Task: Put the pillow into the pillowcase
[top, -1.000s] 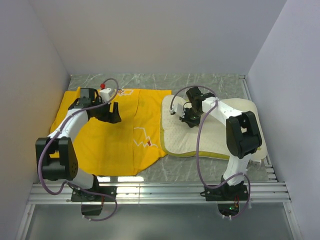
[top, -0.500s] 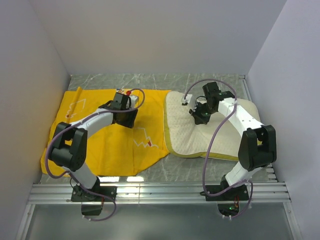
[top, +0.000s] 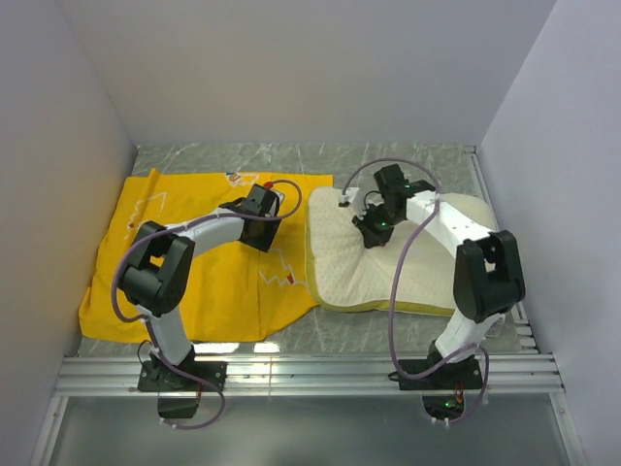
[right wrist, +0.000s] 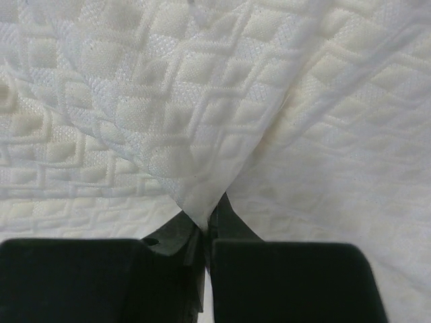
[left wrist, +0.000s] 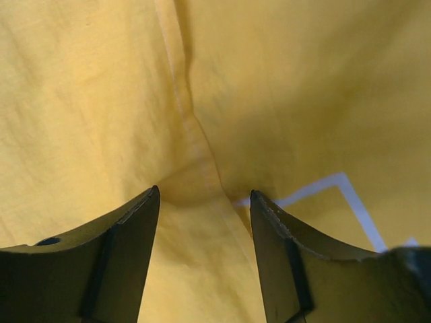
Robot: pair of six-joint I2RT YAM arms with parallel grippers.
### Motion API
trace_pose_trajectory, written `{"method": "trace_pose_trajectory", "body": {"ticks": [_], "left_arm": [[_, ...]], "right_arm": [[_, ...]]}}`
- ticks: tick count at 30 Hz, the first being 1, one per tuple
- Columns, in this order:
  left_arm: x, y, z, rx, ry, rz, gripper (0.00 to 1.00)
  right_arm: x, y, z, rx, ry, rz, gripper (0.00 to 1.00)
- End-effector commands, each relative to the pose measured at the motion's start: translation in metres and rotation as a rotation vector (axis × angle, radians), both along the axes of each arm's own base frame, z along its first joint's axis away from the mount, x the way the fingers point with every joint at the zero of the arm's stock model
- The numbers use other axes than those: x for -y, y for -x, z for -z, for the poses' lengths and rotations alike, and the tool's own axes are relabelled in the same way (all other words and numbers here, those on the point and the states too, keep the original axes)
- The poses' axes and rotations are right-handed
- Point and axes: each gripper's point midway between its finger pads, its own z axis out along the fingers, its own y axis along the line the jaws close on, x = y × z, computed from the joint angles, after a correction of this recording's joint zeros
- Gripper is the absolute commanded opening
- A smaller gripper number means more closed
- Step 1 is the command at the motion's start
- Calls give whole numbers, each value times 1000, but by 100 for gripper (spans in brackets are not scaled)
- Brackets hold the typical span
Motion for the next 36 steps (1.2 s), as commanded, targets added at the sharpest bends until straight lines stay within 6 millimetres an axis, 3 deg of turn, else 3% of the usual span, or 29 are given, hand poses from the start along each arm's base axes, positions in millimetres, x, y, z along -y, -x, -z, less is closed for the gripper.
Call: {"method": "trace_pose_trajectory", "body": {"ticks": [1,3,7,11,14,17,18,20,21,24,27,32,34,36], "left_arm": [[-7,-14,-5,40,-54,-64,62],[-8,-14,-2,39,-70,-63,60],[-20,-14,0,47,-131,-80,56],[-32,-15,-24,127,-155,-90,51],[-42,-10,-27,133,-179,-88,48],[-48,-9,-29,120,-165,-97,37],[-50,-8,-30,111,-153,-104,25],[-47,-9,-38,118,-124,-104,14],[-46,-8,-38,104,-100,-99,1],[-30,-6,-51,92,25,-57,0],[-18,5,-63,76,101,2,0],[-8,26,-72,43,176,59,0],[-7,30,-74,39,186,70,0],[-6,33,-79,39,203,77,0]], "right_arm": [[-27,-9,12,-8,-18,63,0],[-32,-8,31,-49,24,84,0],[-24,-3,65,-123,135,133,0],[-17,9,77,-173,170,147,0],[-16,11,80,-181,170,147,0],[-17,11,80,-183,168,142,0],[-17,12,79,-182,168,140,0],[-17,11,77,-172,162,133,0],[-17,11,75,-170,160,129,0],[-25,10,57,-147,108,99,0],[-40,1,17,-84,1,96,0],[-71,-41,-93,179,-258,194,0],[-78,-50,-126,244,-335,238,0],[-88,-58,-139,248,-388,303,0]]}}
